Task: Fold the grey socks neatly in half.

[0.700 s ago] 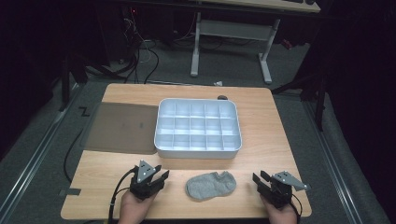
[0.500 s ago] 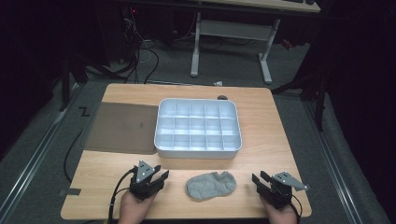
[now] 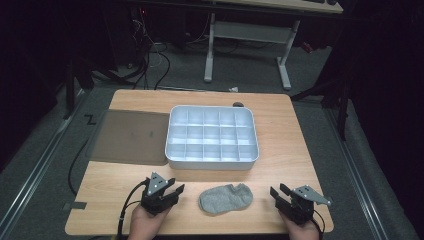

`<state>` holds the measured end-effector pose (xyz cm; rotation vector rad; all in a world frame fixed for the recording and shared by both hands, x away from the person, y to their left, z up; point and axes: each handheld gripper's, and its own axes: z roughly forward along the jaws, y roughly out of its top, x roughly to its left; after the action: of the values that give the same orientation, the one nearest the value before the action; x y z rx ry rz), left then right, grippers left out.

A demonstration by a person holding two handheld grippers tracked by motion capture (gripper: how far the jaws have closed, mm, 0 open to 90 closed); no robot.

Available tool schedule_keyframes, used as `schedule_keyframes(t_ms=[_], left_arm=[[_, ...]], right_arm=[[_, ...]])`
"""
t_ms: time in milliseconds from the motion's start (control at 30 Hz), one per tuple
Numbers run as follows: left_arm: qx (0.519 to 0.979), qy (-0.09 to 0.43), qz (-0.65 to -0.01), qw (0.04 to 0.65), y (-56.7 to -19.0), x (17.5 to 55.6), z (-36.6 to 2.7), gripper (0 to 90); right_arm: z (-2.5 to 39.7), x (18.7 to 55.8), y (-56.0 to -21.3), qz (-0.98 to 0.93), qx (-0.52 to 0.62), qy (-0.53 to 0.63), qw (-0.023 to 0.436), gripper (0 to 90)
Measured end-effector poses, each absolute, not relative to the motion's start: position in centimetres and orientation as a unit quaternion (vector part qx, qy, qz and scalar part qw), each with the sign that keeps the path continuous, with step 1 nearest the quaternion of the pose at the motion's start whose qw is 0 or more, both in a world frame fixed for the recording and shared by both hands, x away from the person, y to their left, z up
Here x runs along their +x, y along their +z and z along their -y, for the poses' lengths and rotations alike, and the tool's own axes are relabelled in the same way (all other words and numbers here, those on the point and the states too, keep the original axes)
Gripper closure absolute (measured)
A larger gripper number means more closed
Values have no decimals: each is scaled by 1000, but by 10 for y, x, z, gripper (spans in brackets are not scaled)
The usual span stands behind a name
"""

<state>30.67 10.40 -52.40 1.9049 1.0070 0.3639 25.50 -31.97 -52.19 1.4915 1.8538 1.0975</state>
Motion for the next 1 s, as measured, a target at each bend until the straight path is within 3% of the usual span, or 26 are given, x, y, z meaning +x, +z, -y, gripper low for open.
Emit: schedule_keyframes(t_ms=[233, 767, 1000], left_arm=[[789, 111, -383, 468, -524, 299, -85, 531], [816, 76, -345, 458, -528, 281, -48, 525], [819, 91, -353, 444, -530, 284, -45, 674]], right_arm=[[312, 252, -519, -697, 523, 403, 279, 671], [288, 248, -516, -721, 499, 412, 249, 660], [274, 248, -517, -735, 487, 414, 225, 617]])
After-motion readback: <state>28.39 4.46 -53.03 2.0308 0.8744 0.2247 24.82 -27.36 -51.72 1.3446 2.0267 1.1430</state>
